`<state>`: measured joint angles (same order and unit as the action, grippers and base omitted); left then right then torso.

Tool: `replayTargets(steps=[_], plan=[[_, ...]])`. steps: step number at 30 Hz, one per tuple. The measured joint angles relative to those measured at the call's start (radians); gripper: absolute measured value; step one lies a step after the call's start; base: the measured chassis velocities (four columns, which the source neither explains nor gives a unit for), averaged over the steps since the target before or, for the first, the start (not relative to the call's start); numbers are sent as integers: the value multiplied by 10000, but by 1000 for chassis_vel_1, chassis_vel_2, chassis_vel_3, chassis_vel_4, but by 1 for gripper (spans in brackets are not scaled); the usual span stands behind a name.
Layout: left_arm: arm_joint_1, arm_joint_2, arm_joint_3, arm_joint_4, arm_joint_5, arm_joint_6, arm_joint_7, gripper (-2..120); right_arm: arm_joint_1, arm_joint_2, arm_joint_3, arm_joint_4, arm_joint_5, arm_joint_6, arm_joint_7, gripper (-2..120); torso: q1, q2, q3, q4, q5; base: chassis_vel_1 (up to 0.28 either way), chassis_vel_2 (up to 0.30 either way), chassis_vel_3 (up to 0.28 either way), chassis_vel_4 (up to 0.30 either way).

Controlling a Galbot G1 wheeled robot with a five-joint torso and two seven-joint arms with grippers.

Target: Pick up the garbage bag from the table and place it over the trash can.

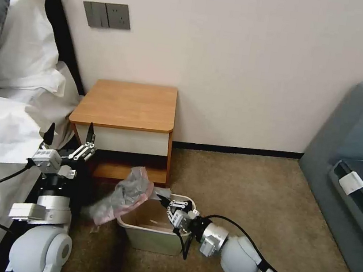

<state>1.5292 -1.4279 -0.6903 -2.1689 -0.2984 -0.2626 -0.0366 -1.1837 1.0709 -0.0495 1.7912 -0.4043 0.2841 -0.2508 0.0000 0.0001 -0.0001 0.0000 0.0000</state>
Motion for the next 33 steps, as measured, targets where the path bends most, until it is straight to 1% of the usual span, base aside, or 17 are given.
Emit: replayTargets(steps=[5,11,13,14,15,17,19,21,22,23,25,26,27,29,30,31,33], plan=[[-21,0,21,29,16,-26,-10,98,-221,-8,155,18,32,116,-69,0,0,0,0,0,0,0,0,0,0],[-44,-5,79,47,66,-27,-12,98,-339,-104,268,229,482,102,-309,0,0,0,1,1,0,0,0,0,0],[-70,-29,104,71,87,-27,-12,98,-431,-289,306,493,1044,-2,-452,7,0,0,0,1,1,0,0,0,0],[-102,-73,123,116,128,-23,-12,98,-496,-492,329,674,1572,-141,-622,12,0,0,0,0,2,0,0,0,0],[-102,-73,123,116,128,-23,-12,98,-496,-492,329,674,1572,-141,-622,12,0,0,0,0,2,0,0,0,0],[-132,-159,154,220,228,-25,-40,98,-595,-832,574,892,2276,-227,-1203,22,0,0,0,0,0,0,0,0,0],[-121,-182,191,339,326,-73,-98,98,-717,-1178,1055,1051,2602,-115,-2012,32,0,0,1,0,-1,0,0,0,0],[-121,-182,191,339,326,-73,-98,98,-717,-1178,1055,1051,2602,-115,-2012,32,0,0,1,0,-1,0,0,0,0],[-92,-175,205,389,406,-113,-136,98,-919,-1605,1674,1269,2872,126,-2888,41,-1,0,1,0,4,0,0,0,0],[-92,-175,205,389,406,-113,-136,98,-919,-1605,1674,1269,2872,126,-2888,41,-1,0,1,0,4,0,0,0,0],[-85,-147,190,388,416,-129,-180,98,-1181,-2116,2279,1453,3305,284,-3286,52,0,0,1,-1,0,0,0,0,0],[-83,-128,179,381,416,-129,-206,98,-1330,-2355,2549,1549,3602,318,-3305,57,0,0,1,0,3,0,0,0,0],[-83,-128,179,381,416,-129,-206,98,-1330,-2355,2549,1549,3602,318,-3305,57,0,0,1,0,3,0,0,0,0],[-61,-111,172,377,415,-138,-247,98,-1629,-2648,2990,1680,4075,375,-3240,67,0,0,1,0,-1,0,0,0,0],[-46,-110,172,367,416,-144,-256,98,-1776,-2696,3201,1749,4222,424,-3211,70,0,0,0,0,1,0,0,0,0],[-46,-110,172,367,416,-144,-256,98,-1776,-2696,3201,1749,4222,424,-3211,70,0,0,0,0,1,0,0,0,0],[13,-112,178,319,419,-156,-261,98,-2053,-2694,3626,1934,4450,518,-3166,80,0,0,0,-1,0,0,0,0,0]])
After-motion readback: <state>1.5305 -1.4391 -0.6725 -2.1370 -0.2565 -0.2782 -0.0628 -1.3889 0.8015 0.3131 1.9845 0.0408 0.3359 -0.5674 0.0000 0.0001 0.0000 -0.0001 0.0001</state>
